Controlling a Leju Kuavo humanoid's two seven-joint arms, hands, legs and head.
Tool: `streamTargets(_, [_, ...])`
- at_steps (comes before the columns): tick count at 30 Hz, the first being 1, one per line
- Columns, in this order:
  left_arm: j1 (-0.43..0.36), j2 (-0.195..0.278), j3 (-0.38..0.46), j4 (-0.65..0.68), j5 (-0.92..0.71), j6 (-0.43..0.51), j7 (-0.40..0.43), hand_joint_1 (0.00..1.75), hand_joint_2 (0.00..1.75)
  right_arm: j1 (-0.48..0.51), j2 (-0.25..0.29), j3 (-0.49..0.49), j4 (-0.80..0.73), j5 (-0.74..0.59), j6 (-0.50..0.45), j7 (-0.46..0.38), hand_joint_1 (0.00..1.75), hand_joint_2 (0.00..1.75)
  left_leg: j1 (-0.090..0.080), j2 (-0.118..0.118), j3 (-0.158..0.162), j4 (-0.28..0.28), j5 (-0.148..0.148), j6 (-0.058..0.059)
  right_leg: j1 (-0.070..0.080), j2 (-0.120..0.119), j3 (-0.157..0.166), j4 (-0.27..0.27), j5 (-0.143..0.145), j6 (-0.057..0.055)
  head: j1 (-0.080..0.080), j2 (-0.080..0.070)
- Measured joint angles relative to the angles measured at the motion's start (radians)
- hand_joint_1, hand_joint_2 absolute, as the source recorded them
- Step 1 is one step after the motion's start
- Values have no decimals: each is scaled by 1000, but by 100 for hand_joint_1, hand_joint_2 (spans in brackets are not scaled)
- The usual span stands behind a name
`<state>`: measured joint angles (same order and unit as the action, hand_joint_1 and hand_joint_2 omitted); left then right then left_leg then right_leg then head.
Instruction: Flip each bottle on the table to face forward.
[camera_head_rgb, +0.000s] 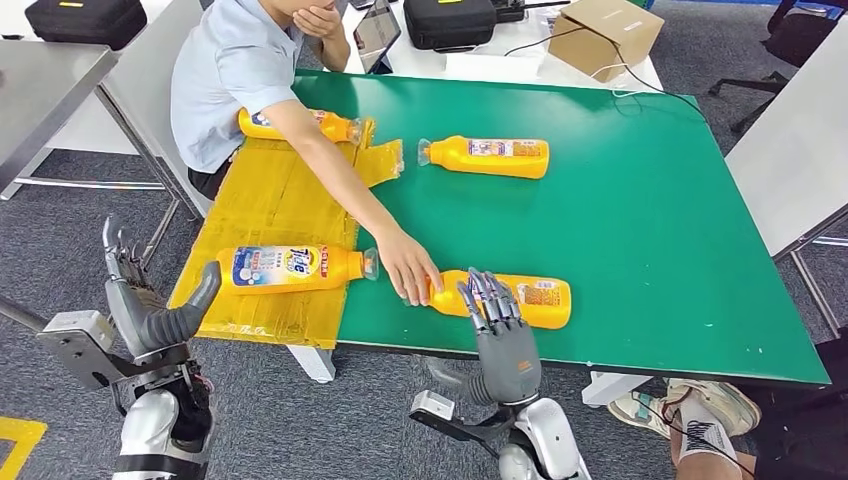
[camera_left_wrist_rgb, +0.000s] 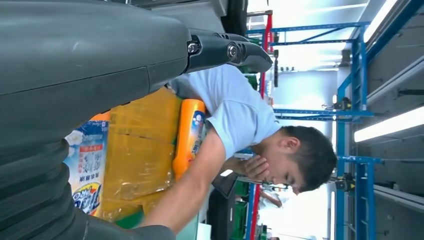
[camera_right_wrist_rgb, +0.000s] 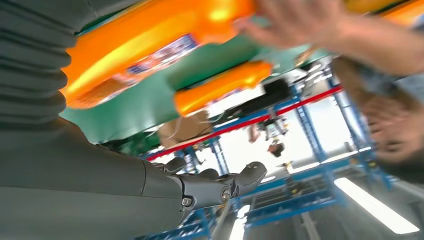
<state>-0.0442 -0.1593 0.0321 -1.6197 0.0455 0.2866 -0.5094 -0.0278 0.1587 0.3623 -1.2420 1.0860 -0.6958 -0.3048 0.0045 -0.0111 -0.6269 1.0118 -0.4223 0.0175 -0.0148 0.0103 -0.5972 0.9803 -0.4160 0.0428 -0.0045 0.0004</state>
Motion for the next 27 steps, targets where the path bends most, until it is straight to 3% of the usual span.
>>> streamTargets(3, [15,-7,-4,-31,-34,54,6,0,175,13,-7,-34,-21,57,0,37,0,175,0,0,1,0,0,0,1,0,1,0,1,-1,0,0])
streamTargets(6, [40,-19,-3,-54,-97,177,16,0,175,26,-14,-72,-30,172,0,132,0,175,0,1,2,0,0,0,1,0,1,1,2,-2,0,0])
streamTargets(8, [65,-23,-3,-71,-115,207,20,0,175,32,-24,-98,-29,202,2,178,0,175,0,1,2,0,0,0,1,0,1,1,1,-2,0,0])
streamTargets(13, [100,-24,-15,-97,-170,205,30,0,175,-4,-64,-152,23,184,45,241,0,175,0,1,1,0,0,0,0,0,1,0,1,-2,0,0])
streamTargets(19, [77,-23,-54,-81,-126,137,92,0,175,-143,-89,-198,208,117,57,211,0,175,0,1,1,0,2,2,0,0,1,0,3,-1,0,0])
streamTargets(27, [48,-22,-86,-38,-69,74,139,0,175,-295,-94,-209,421,113,74,233,0,175,0,1,1,0,3,2,0,0,1,1,4,-1,0,0])
